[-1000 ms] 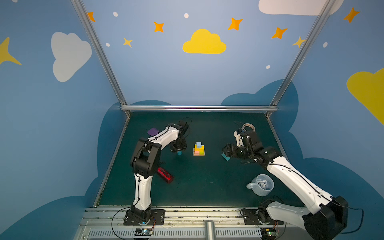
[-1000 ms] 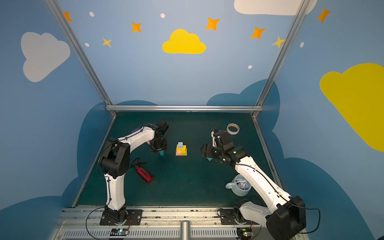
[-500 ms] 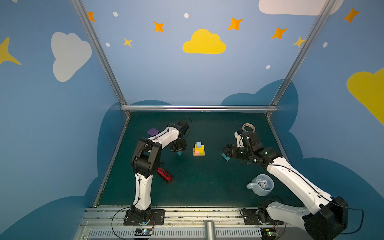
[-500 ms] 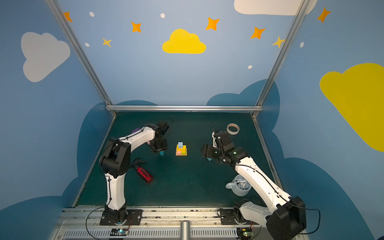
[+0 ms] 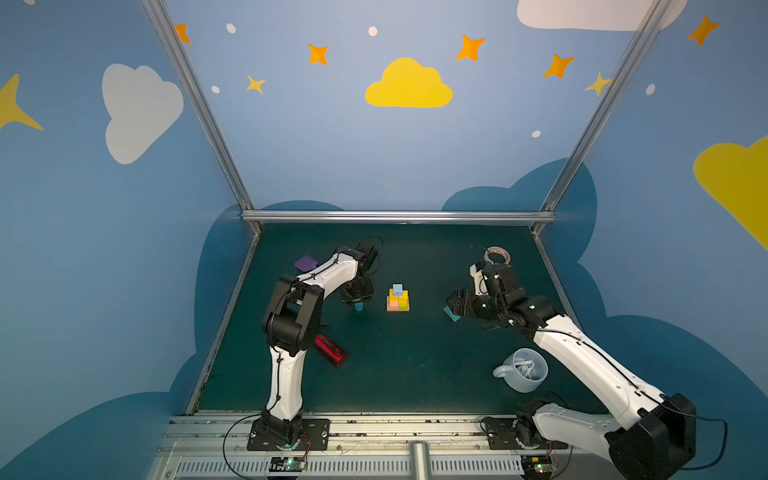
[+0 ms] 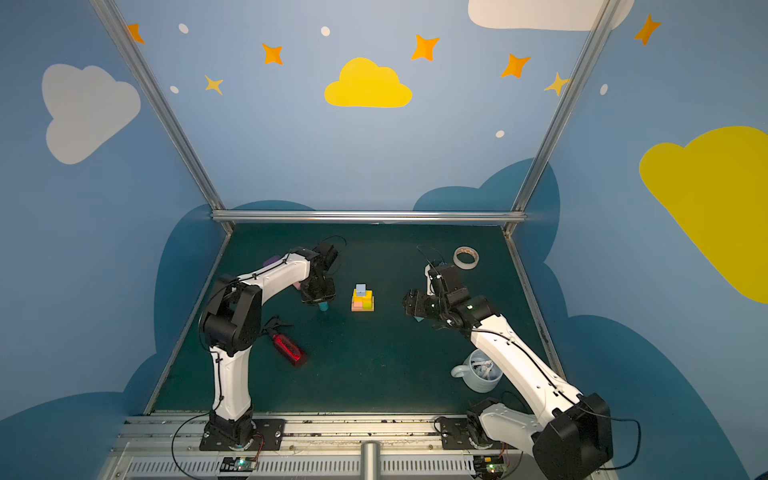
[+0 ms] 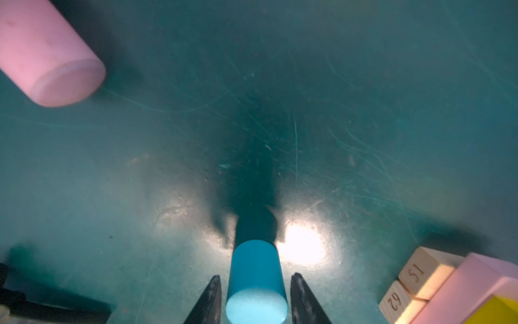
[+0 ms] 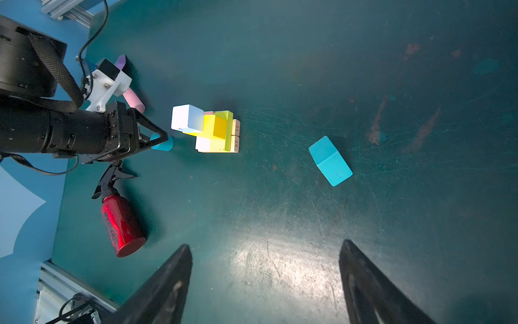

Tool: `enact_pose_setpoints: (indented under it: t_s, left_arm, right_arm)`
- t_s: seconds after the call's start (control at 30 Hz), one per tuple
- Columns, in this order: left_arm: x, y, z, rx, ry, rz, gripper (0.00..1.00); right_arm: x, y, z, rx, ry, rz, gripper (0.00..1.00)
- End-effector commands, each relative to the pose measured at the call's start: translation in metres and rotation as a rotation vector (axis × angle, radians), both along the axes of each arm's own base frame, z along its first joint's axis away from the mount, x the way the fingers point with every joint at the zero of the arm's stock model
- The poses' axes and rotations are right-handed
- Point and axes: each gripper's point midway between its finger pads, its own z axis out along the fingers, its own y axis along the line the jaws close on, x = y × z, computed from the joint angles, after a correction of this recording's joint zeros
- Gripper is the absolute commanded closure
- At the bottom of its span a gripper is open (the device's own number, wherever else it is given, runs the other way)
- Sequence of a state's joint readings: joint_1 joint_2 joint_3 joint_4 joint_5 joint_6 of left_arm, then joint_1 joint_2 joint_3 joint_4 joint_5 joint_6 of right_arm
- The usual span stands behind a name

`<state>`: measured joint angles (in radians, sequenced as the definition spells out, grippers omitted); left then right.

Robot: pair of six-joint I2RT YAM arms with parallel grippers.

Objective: Build the wood block tower
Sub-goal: 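Lift the teal cylinder upright with the left gripper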

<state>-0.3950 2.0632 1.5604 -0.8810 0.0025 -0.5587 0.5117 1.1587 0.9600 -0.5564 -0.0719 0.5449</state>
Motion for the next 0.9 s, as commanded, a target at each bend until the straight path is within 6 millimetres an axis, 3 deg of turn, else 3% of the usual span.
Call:
enact_pose_setpoints:
  t_s: [0.0, 0.7, 0.87]
  left_arm:
    - [-0.0046, 0.0014, -0.0033, 0.013, 0.018, 0.005, 0.60]
    - [-0.0067, -0.0008, -0.0060, 0.018, 0.030, -0.004, 0.65]
    - [-0.0063, -0.0008, -0.0047, 0.018, 0.029, -0.003, 0.75]
  right_arm:
    - [-0.0005, -0.0015, 0.0034, 0.016, -0.013, -0.007, 0.19]
    - [0.0000, -0.0007, 0.0004, 0.026, -0.006, -0.005, 0.19]
    - [-0.0005, -0.0009, -0.0003, 0.025, -0.006, -0.007, 0.19]
